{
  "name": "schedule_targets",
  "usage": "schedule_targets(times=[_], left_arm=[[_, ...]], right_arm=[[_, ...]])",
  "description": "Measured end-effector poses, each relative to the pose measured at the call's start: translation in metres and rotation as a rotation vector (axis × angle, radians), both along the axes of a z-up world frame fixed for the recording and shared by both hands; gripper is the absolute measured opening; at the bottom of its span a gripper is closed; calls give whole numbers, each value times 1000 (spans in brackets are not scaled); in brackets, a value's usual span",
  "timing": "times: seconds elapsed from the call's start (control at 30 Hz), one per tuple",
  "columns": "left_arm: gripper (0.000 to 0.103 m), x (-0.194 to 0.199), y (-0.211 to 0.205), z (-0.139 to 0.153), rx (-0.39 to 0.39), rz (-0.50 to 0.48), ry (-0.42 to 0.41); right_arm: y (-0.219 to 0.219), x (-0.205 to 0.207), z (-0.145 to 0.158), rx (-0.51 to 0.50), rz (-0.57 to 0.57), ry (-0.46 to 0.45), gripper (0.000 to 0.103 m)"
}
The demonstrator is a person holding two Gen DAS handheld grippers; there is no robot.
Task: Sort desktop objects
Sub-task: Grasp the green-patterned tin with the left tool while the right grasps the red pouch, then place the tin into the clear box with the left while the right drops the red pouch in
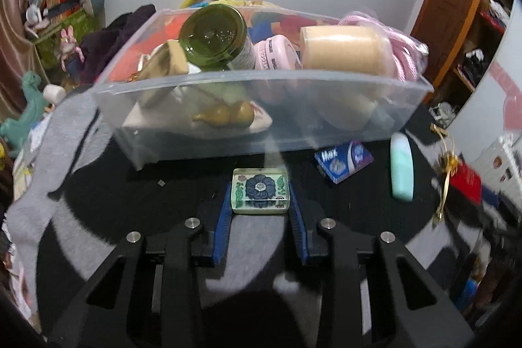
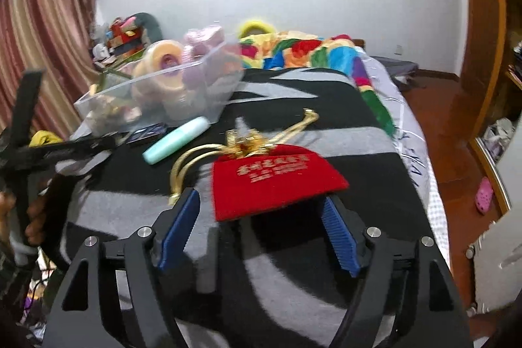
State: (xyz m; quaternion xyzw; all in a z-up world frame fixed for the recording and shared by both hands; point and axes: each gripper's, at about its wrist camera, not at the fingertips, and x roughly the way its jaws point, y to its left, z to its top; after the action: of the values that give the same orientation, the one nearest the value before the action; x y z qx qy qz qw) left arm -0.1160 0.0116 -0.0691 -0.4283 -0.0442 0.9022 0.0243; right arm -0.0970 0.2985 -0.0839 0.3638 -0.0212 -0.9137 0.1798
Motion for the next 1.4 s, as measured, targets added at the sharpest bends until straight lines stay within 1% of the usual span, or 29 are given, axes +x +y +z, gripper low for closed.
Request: schedule_targets(times=[0.1, 0.17, 0.2, 0.3, 0.37, 0.43, 0.5, 0.53, 0.6, 0.67, 0.8, 0.83, 0.87, 0.9, 0.97, 1.0, 1.03, 1.07, 1.1, 1.13, 1.17, 1.27, 1.3, 1.37, 1.4], left_arm=[[33, 17, 5, 2, -48, -15, 20], [33, 26, 7, 2, -76, -22, 34], [33, 30, 9, 1, -88, -24, 40], [33, 36, 14, -3, -87, -31, 47], [33, 38, 16, -5, -76, -36, 48], [34, 38, 17, -7, -81, -32, 56], [41, 35, 14, -9, -73, -31, 58], [43, 34, 14, -9, -65, -33, 57], [49, 31, 11, -10, -55, -35, 58], [54, 32, 14, -10, -46, -35, 58], [59, 28, 11, -9, -16, -19, 72], [59, 27, 10, -9, -9, -17, 70], [59, 26, 9, -9, -4, -12, 69], [59, 25, 9, -9, -2, -9, 69], [59, 22, 8, -9, -7, 13, 73], [59, 21, 7, -9, -10, 37, 86], [56, 21, 7, -10, -17, 50, 90], [47, 20, 7, -11, -33, 66, 89], [42, 21, 7, -11, -38, 78, 99], [39, 22, 7, -10, -43, 80, 108], [33, 23, 7, -10, -49, 83, 112], [33, 27, 8, -10, -52, 82, 122], [33, 29, 7, -10, -48, 84, 126], [33, 31, 6, -10, -40, 84, 128], [33, 32, 5, -10, -37, 85, 129]], right_arm=[[5, -8, -1, 2, -37, -8, 74], [6, -10, -1, 8, -40, -7, 83], [5, -10, -1, 15, -44, -1, 84], [2, -8, 2, 40, -45, 20, 85], [-1, -8, 2, 41, -32, 23, 90], [-3, -11, 2, 62, -38, 30, 92], [-5, -15, 3, 74, -32, 35, 92], [-7, -18, 2, 80, -23, 31, 92], [-10, -25, -2, 103, -27, 19, 92], [-11, -29, -7, 97, -24, 3, 92], [-17, -30, -17, 102, -18, -19, 91], [-16, -29, -17, 90, -24, -12, 90], [-15, -28, -17, 82, -19, -15, 85], [-14, -28, -17, 72, -12, -17, 84], [-13, -26, -16, 65, -5, -10, 74], [-14, -25, -16, 64, -1, -8, 71], [-14, -23, -16, 59, 7, -5, 67], [-16, -21, -15, 60, 10, -4, 64], [-17, -19, -15, 61, 10, -3, 62], [-17, -18, -14, 57, 12, -3, 56], [-18, -17, -13, 53, 20, -5, 50], [-21, -14, -9, 47, 39, 4, 40], [-21, -13, -7, 44, 42, 8, 39], [-22, -11, -4, 33, 54, 14, 34], [-23, -9, -1, 22, 64, 17, 34]])
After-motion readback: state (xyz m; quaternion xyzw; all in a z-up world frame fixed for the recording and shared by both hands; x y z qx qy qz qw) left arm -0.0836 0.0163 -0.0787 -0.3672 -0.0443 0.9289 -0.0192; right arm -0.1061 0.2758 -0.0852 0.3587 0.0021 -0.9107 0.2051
